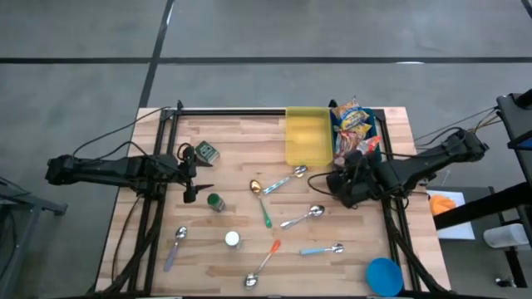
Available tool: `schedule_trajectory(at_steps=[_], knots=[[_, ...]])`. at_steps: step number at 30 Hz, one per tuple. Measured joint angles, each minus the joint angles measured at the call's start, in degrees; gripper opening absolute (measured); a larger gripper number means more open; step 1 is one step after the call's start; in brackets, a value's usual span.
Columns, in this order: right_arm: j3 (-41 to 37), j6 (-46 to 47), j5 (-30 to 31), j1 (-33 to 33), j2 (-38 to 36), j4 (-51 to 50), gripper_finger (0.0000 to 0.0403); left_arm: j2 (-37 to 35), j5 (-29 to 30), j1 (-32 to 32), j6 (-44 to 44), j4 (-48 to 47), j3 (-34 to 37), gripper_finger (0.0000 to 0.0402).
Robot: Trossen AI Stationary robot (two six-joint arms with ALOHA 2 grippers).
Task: Pick & Place Food Item
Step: Put the brown seasoning bottle into the black bin
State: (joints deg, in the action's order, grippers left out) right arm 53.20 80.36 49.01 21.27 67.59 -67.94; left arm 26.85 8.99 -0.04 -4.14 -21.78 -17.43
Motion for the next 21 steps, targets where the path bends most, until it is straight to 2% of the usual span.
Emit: schedule_trajectory(at_steps=[4, 11, 18, 21], knots=[[-1.1, 11.7, -0.6, 3.5, 0.0, -6.8, 0.0184, 0.0, 0.0, 0.0, 0.0, 0.0, 0.0, 0.034], [-8.0, 26.5, -1.0, 7.8, 0.1, -9.0, 0.0184, 0.0, 0.0, 0.0, 0.0, 0.0, 0.0, 0.034], [-13.4, 33.7, -1.6, 8.2, 0.1, -10.0, 0.0184, 0.0, 0.0, 0.0, 0.0, 0.0, 0.0, 0.034], [-14.1, 33.5, -1.8, 8.2, 0.5, -9.1, 0.0184, 0.0, 0.0, 0.0, 0.0, 0.0, 0.0, 0.034]])
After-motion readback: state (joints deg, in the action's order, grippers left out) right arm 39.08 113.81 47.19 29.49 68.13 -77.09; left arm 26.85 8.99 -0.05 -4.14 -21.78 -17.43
